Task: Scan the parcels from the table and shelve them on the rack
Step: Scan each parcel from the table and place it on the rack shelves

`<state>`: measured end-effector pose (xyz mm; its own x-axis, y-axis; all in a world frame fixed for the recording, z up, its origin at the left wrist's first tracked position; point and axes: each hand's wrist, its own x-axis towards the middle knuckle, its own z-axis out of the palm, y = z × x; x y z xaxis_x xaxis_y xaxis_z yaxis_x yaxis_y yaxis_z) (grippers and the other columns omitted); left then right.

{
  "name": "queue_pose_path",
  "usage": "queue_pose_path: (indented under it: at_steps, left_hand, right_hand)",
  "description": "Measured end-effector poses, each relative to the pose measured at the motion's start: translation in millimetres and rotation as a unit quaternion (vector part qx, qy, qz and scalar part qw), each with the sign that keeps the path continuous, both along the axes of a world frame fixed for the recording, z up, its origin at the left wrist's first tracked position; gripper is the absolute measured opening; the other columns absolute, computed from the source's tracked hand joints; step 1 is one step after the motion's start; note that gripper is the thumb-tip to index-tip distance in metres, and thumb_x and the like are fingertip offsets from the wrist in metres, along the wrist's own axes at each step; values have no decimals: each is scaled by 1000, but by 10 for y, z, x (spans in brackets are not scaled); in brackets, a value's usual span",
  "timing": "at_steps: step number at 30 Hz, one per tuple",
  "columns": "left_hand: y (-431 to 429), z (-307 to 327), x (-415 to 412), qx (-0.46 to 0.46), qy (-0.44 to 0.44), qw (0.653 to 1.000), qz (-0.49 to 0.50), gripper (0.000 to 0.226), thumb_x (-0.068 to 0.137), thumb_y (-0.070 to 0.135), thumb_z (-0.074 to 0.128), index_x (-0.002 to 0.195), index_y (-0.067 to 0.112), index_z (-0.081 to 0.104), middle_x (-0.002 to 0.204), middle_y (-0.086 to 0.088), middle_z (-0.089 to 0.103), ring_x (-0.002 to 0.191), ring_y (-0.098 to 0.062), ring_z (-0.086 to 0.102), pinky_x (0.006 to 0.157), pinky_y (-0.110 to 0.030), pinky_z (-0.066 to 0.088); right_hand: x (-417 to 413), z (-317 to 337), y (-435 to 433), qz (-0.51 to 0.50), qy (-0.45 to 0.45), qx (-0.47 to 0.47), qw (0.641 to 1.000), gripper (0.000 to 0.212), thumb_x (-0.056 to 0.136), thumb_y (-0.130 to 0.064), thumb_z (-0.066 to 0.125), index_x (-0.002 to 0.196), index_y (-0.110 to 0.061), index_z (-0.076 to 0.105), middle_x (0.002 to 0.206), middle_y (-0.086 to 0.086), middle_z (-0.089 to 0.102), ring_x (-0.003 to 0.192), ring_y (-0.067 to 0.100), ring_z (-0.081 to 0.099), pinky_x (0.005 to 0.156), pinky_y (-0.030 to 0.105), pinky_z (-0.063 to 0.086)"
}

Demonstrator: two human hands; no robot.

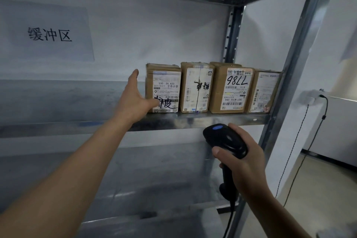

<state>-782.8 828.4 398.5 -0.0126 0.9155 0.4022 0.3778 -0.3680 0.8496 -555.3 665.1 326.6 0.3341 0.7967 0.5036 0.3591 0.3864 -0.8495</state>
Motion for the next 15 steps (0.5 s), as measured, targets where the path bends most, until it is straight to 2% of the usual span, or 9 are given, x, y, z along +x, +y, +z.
queue_pose_path:
  at_steps: [4, 6, 9, 13, 15]
  left_hand:
    - [-281, -54, 118, 53, 16, 996, 76, 98, 80, 19, 82, 158, 22, 23, 160, -4, 30, 144, -22, 34, 118, -46, 34]
    - [-492, -75, 236, 90, 16, 990, 104, 89, 80, 20, 80, 154, 19, 31, 153, -2, 35, 140, -20, 38, 115, -39, 36]
    - [-879, -132, 517, 157, 35, 981, 107, 69, 81, 14, 78, 142, 15, 46, 132, 3, 42, 129, -18, 44, 103, -26, 37]
    - [-1339, -251, 1032, 166, 89, 979, 73, 62, 83, 16, 75, 141, 12, 51, 142, -7, 47, 123, -9, 43, 103, -21, 31]
    - [-1549, -315, 1334, 163, 116, 979, 46, 60, 85, 19, 74, 141, 13, 52, 143, -6, 47, 127, -13, 44, 103, -20, 30]
  right_hand:
    - [147, -19, -199, 13, 12, 0, 1000, 57, 63, -32, 79, 104, -66, 59, 104, -30, 68, 97, 3, 67, 85, 54, 61]
    - [272, -35, -328, 18, 22, 0, 1000, 58, 61, -36, 81, 111, -56, 59, 105, -28, 69, 96, 7, 68, 84, 56, 60]
    - [492, -41, -565, 22, 20, 2, 1000, 59, 61, -35, 81, 113, -52, 58, 105, -28, 68, 96, 12, 69, 85, 55, 60]
    - [888, -44, -962, 27, 19, 5, 999, 59, 63, -31, 79, 114, -51, 58, 105, -27, 69, 98, 10, 69, 85, 42, 62]
    - [1128, -54, -1180, 22, 21, 7, 1000, 60, 62, -30, 79, 117, -48, 61, 106, -24, 70, 98, 11, 69, 86, 39, 61]
